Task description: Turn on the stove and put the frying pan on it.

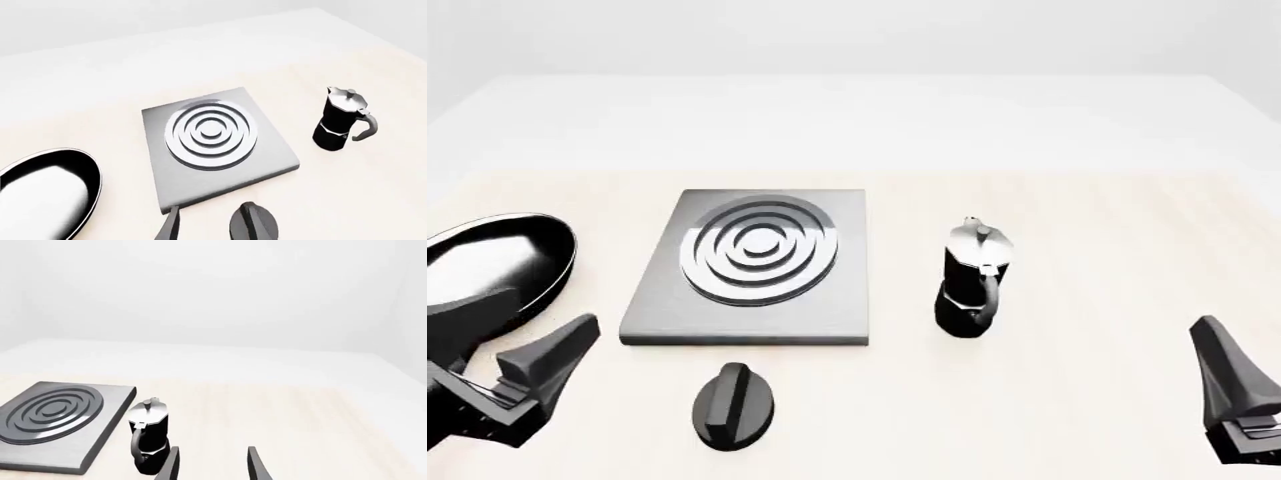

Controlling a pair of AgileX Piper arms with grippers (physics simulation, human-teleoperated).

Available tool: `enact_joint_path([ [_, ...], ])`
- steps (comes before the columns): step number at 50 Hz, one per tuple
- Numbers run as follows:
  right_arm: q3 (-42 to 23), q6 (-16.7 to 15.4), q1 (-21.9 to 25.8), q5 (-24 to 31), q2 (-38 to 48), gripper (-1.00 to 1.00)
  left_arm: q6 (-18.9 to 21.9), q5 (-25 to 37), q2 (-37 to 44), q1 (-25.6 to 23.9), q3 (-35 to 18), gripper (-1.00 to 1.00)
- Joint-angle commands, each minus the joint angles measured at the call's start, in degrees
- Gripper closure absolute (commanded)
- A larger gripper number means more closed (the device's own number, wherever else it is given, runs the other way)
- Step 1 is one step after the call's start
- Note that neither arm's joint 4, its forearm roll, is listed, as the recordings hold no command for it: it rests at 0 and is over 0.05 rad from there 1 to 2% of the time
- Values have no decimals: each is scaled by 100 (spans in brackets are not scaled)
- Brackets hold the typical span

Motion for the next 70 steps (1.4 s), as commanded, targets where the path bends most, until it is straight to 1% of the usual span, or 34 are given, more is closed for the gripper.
enact_joint_path([
  [1, -19, 16, 20, 28, -18, -100, -90, 437, 516, -473, -301, -100],
  [3, -5, 23, 18, 15, -15, -100, -75, 485, 577, -582, -314, -100],
  [5, 11, 24, 22, 10, -21, -100, -215, 530, 653, -676, -334, -100],
  [6, 39, 27, 23, -7, -19, -100, -256, 578, 727, -811, -346, -100],
  [12, 37, 46, -3, 4, -22, -100, -280, 665, 893, -962, -314, -100],
  [14, 29, 59, -15, 10, -26, -100, -425, 703, 955, -1064, -292, -100],
  [17, 32, 73, -10, 5, -26, -100, -449, 751, 995, -1158, -282, -100],
  [18, 44, 71, 1, -7, -26, -100, -538, 766, 996, -1190, -290, -100],
  [20, 60, 81, 19, -20, -28, -100, -579, 793, 1023, -1242, -282, -100],
  [21, 59, 89, 25, -53, 3, -100, -691, 801, 1052, -1307, -257, -100],
  [24, 55, 91, 29, -42, 0, -100, -751, 803, 1078, -1371, -221, -100],
  [27, 47, 104, 30, -30, -6, -100, -738, 717, 1179, -1414, -96, -100],
  [33, 33, 113, 20, -11, -13, -100, -746, 577, 1313, -1471, -11, -100],
  [45, 21, 120, 35, 14, -20, -100, -791, -253, 1994, -1458, 331, -100],
  [58, 36, 122, 14, -7, -11, -100, -774, -1048, 2692, -1384, 562, -100],
  [67, 64, 104, 35, -6, -13, -100, -769, -1731, 3305, -1408, 713, -100],
  [69, 70, 99, 39, -23, -2, -100, -760, -2217, 3690, -1395, 853, -100],
  [70, 62, 95, 29, -60, 44, -100, -774, -2169, 3695, -1391, 817, -100],
])
